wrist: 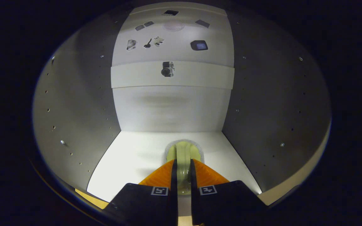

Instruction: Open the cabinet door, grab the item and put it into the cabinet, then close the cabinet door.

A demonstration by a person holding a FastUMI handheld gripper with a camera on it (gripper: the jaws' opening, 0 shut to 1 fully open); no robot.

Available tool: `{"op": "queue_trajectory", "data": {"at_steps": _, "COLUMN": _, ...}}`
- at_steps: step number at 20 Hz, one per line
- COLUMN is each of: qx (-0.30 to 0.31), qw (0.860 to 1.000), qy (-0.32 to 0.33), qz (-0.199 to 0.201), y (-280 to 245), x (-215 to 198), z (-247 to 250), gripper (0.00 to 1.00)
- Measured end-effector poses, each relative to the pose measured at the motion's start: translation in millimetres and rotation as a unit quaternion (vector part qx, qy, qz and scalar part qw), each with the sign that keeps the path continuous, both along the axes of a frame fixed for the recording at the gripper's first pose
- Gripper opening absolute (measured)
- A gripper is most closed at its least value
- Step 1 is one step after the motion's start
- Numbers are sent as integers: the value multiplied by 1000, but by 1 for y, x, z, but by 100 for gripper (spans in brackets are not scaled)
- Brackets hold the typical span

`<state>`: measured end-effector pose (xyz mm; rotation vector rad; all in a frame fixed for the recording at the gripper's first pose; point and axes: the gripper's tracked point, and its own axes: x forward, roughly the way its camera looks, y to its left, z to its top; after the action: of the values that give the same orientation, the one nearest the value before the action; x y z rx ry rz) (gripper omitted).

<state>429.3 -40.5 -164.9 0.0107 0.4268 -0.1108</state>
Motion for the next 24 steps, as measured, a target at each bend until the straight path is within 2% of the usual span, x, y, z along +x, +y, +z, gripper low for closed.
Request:
{"op": "queue_trajectory", "data": {"at_steps": 2, "qx": 1, "qw": 1000, "qy": 5, "qz": -4, "y": -3, "x": 5, "z": -6, "gripper": 26}}
{"op": "queue_trajectory", "data": {"at_steps": 4, "qx": 1, "qw": 1000, "qy": 12, "qz": -5, "y": -5, "x": 1, "z": -8, "gripper": 38}}
{"op": "queue_trajectory", "data": {"at_steps": 5, "qx": -2, "qw": 1000, "qy": 10, "qz": -7, "y": -6, "x": 1, "z": -6, "gripper": 47}}
{"op": "queue_trajectory", "data": {"at_steps": 9, "qx": -4, "qw": 1000, "qy": -25, "qz": -5, "y": -10, "x": -8, "z": 19, "gripper": 100}}
{"op": "queue_trajectory", "data": {"at_steps": 17, "qx": 16, "qw": 992, "qy": -122, "qz": 8, "y": -8, "x": -72, "z": 106, "gripper": 98}}
{"op": "queue_trajectory", "data": {"at_steps": 24, "qx": 24, "qw": 980, "qy": -194, "qz": 32, "y": -3, "x": -180, "z": 168, "gripper": 98}}
